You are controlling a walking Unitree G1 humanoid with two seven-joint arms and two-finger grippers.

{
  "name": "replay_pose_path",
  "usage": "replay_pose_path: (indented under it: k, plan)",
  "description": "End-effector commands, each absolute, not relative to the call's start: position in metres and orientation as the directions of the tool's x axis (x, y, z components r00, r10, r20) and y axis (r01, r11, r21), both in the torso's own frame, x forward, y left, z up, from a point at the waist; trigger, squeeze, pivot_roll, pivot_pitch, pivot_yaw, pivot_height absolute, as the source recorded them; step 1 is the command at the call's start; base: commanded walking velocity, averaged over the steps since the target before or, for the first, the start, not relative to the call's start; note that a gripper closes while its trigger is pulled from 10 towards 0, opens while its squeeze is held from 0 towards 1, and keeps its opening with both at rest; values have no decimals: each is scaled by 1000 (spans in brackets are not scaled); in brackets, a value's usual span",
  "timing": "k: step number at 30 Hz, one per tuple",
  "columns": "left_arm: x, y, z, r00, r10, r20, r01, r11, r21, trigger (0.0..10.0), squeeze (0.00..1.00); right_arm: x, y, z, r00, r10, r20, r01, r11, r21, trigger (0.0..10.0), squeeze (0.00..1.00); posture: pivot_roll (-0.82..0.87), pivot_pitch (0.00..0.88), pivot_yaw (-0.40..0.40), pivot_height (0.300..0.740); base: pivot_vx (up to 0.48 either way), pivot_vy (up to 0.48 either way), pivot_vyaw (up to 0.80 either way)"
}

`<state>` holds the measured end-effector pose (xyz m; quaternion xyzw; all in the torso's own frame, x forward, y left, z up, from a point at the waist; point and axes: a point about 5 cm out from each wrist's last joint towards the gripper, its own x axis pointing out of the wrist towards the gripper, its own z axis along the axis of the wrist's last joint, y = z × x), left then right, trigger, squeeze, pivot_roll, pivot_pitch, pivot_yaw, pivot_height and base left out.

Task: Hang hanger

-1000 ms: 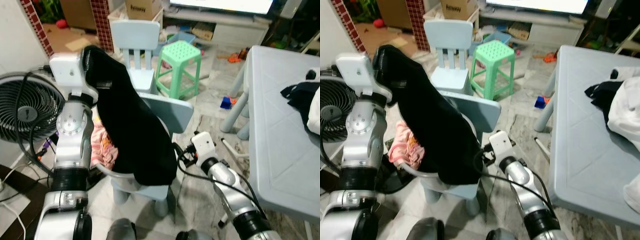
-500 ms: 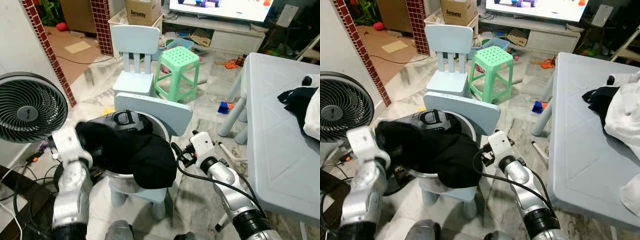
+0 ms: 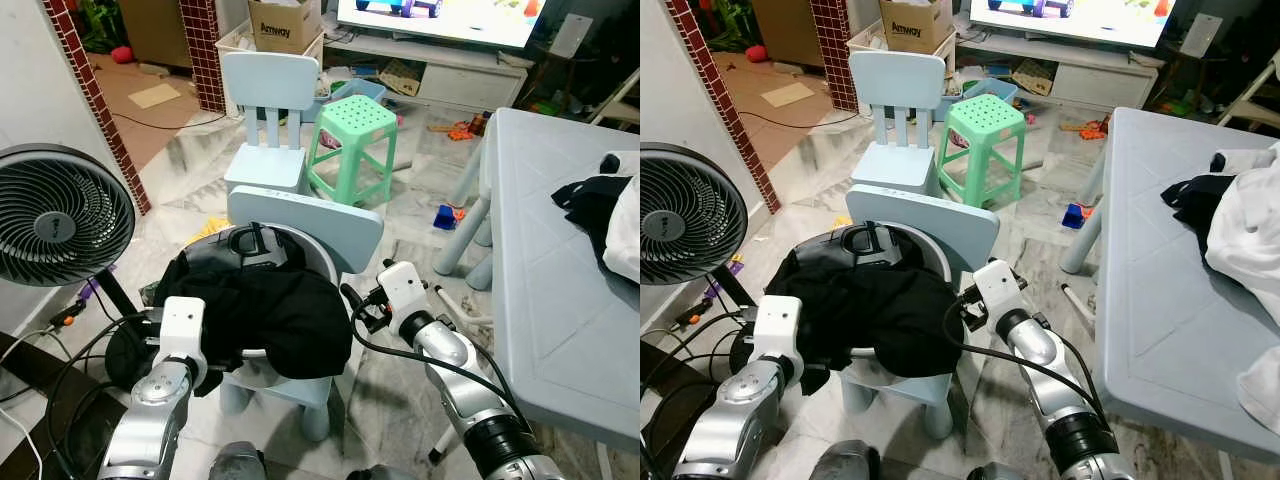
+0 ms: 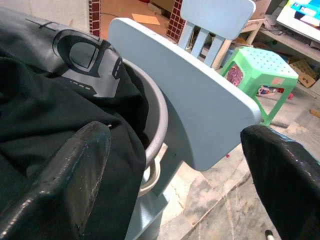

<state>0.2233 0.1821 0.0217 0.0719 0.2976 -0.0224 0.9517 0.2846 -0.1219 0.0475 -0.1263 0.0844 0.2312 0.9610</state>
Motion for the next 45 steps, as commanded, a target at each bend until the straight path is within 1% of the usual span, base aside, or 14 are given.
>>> replay_pose_path:
  k: [1, 2, 3, 7, 11, 15, 18, 21, 24, 29, 32, 37, 40, 45]
  plan:
    - [222, 182, 19, 817, -6, -577, 104, 985, 137, 10000, 929, 286, -122, 49, 879, 426, -215, -468, 858, -213, 10000, 0, 119, 0, -38, 740, 0, 0, 0]
    - [221, 183, 19, 816, -1, -578, 102, 984, 143, 10000, 929, 286, -122, 49, 879, 426, -215, -468, 858, -213, 10000, 0, 119, 0, -38, 740, 0, 0, 0]
    - [219, 184, 18, 820, -10, -572, 124, 979, 161, 10000, 1000, 286, -122, 49, 878, 426, -216, -468, 857, -214, 10000, 0, 119, 0, -38, 740, 0, 0, 0]
    - [217, 189, 22, 862, -2, -506, 175, 939, 296, 10000, 1000, 286, -122, 48, 878, 426, -219, -469, 857, -215, 10000, 0, 121, 0, -36, 740, 0, 0, 0]
    - [211, 207, 25, 879, 125, -460, 58, 930, 362, 10000, 1000, 286, -121, 47, 877, 428, -220, -471, 856, -213, 10000, 0, 123, 0, -32, 740, 0, 0, 0]
    - [199, 220, 18, 834, 210, -510, -56, 952, 301, 10000, 1000, 284, -120, 45, 873, 432, -226, -477, 854, -208, 10000, 0, 129, 0, -29, 740, 0, 0, 0]
    - [197, 222, 19, 845, 220, -487, -57, 943, 327, 10000, 1000, 283, -120, 44, 871, 434, -230, -479, 853, -207, 10000, 0, 129, 0, -29, 740, 0, 0, 0]
    - [204, 222, 40, 928, 211, -307, -55, 892, 448, 10000, 1000, 283, -119, 44, 867, 440, -233, -486, 850, -205, 10000, 0, 134, 0, -29, 740, 0, 0, 0]
    - [208, 224, 49, 942, 224, -252, -87, 884, 460, 10000, 1000, 283, -118, 44, 866, 442, -234, -489, 847, -206, 10000, 0, 138, 0, -32, 740, 0, 0, 0]
    - [211, 207, 63, 975, 127, -183, -28, 884, 467, 10000, 1000, 284, -117, 44, 862, 449, -236, -496, 843, -209, 10000, 0, 139, 0, -34, 740, 0, 0, 0]
    - [214, 203, 68, 981, 127, -149, -50, 898, 437, 10000, 1000, 284, -118, 44, 861, 449, -237, -497, 841, -211, 10000, 0, 138, 0, -34, 740, 0, 0, 0]
    - [227, 218, 62, 958, 199, -206, -105, 913, 393, 10000, 1000, 284, -117, 44, 860, 452, -238, -500, 839, -212, 10000, 0, 135, 0, -38, 740, 0, 0, 0]
    - [240, 225, 49, 929, 163, -333, -37, 934, 355, 10000, 1000, 282, -118, 44, 858, 455, -238, -503, 837, -214, 10000, 0, 123, 0, -43, 740, 0, 0, 0]
    - [251, 231, 44, 913, 130, -387, 4, 945, 326, 10000, 1000, 280, -122, 45, 859, 453, -238, -502, 837, -217, 10000, 0, 103, 0, -59, 740, 0, 0, 0]
